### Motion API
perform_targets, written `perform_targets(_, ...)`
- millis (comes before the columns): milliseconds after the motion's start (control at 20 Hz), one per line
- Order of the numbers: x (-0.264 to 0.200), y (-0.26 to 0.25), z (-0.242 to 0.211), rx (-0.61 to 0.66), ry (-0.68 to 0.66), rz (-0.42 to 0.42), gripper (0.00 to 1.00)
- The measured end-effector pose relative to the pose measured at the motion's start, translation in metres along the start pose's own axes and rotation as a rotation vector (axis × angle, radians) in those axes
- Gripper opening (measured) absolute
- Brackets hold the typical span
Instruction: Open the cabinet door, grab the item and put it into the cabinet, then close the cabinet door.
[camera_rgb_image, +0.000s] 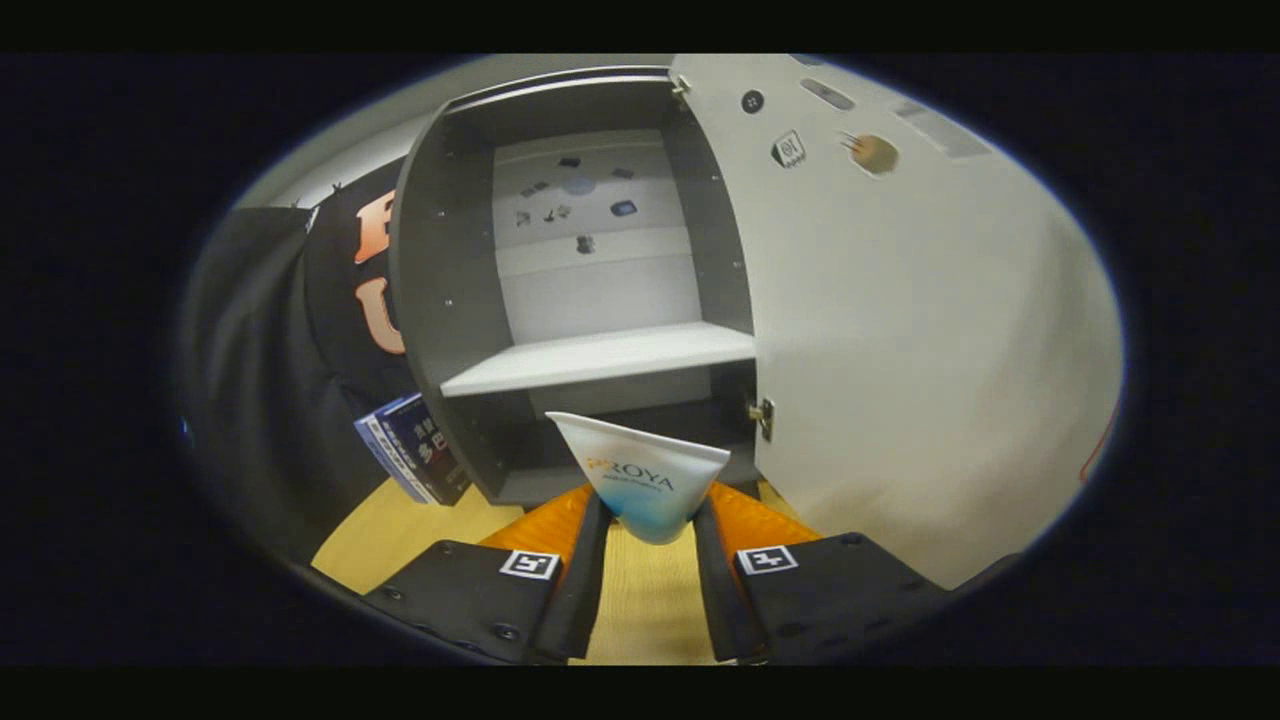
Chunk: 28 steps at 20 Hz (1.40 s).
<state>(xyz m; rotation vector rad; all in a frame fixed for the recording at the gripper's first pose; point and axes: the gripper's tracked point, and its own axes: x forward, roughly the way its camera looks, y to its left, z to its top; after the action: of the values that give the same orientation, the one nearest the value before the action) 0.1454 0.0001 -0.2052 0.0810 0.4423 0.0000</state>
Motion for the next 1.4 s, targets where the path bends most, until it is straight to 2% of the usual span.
perform_targets(150,0.022,0.02,0.079,-0.054,-0.099,0.002,0.51)
perform_targets(300,0.059,0.034,0.137,-0.051,-0.078,0.033,0.51)
perform_targets(500,0.126,0.042,0.176,-0.084,-0.032,0.05,0.51)
perform_targets(650,0.171,0.05,0.17,-0.121,0.082,0.062,0.51)
perform_targets(950,0.22,0.075,0.114,-0.146,0.318,0.145,0.51)
perform_targets(1250,0.24,0.079,0.097,-0.139,0.364,0.135,0.51)
perform_targets(1400,0.24,0.085,0.097,-0.14,0.356,0.15,0.56)
